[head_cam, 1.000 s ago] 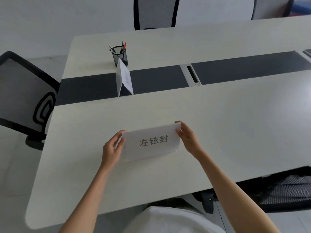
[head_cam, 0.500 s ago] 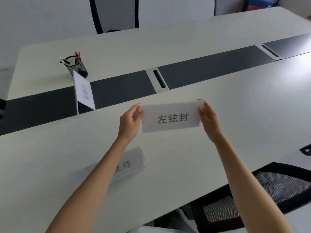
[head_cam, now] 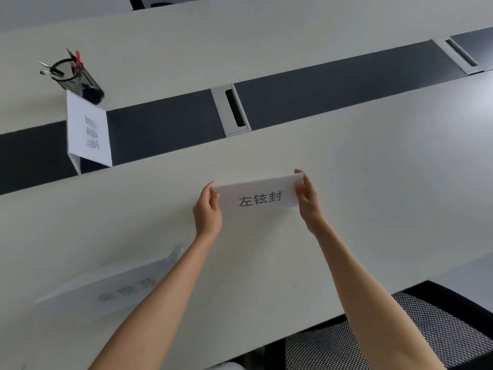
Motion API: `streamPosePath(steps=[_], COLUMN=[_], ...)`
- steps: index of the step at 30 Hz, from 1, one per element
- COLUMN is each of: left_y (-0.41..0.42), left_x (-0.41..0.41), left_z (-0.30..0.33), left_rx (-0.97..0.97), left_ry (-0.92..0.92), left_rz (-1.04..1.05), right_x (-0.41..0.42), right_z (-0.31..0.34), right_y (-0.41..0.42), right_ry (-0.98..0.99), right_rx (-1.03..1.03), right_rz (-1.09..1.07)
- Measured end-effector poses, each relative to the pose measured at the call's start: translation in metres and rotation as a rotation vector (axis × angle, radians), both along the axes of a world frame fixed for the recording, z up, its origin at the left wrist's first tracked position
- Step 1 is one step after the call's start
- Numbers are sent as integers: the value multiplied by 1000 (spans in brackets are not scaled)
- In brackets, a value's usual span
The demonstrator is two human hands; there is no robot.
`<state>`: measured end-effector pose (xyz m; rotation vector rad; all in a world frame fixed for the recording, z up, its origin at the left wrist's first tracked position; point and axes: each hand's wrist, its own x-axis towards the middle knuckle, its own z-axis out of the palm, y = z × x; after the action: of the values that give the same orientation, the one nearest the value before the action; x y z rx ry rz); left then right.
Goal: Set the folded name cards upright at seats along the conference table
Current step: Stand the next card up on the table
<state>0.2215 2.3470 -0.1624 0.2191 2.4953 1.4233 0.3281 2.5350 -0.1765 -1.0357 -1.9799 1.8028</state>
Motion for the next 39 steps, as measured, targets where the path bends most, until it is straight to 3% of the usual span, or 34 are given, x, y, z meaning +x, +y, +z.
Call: streamPosePath(steps=[4, 9, 13, 21, 33, 39], left_y=[2, -1, 0, 38, 50, 27], left_x=[9, 34, 48, -27, -68, -67], left_z=[-7, -18, -20, -28, -26, 13], left_rx=[66, 177, 191, 249, 221, -21], left_ry=[-18, -199, -285, -383, -420, -345], left_rz=[-1, 151, 132, 109, 68, 47], right_x=[5, 24, 22, -57, -97, -67], right_z=[-3, -13, -13, -18, -24, -1], right_y=[2, -9, -20, 33, 50, -10], right_ry=[1, -39, -68, -73, -113, -185], right_rx=[-30, -56, -42, -26, -23, 72], right_rz=[-4, -103, -104, 47, 121, -21])
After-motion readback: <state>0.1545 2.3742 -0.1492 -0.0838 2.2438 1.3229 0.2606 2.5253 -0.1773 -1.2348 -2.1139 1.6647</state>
